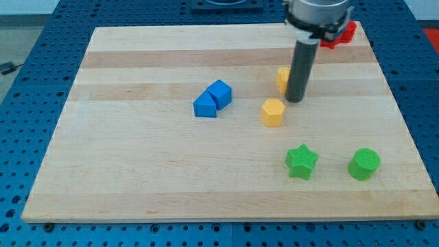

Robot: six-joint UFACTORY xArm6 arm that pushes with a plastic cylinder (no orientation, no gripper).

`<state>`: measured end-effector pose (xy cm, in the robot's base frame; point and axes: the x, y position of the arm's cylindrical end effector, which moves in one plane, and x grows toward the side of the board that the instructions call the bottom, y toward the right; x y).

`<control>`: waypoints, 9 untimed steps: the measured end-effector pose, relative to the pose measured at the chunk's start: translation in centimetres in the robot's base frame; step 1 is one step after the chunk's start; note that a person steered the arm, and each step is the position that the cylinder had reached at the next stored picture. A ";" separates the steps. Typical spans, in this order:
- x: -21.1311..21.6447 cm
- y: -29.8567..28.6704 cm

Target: Push both the yellow blocks into the blue blocks

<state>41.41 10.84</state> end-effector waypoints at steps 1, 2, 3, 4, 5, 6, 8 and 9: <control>0.0 0.1; 0.0 0.1; -0.1 0.1; -0.2 0.1; -0.9 1.8; -3.4 3.3; -8.2 2.0; -9.2 0.1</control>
<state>32.21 10.91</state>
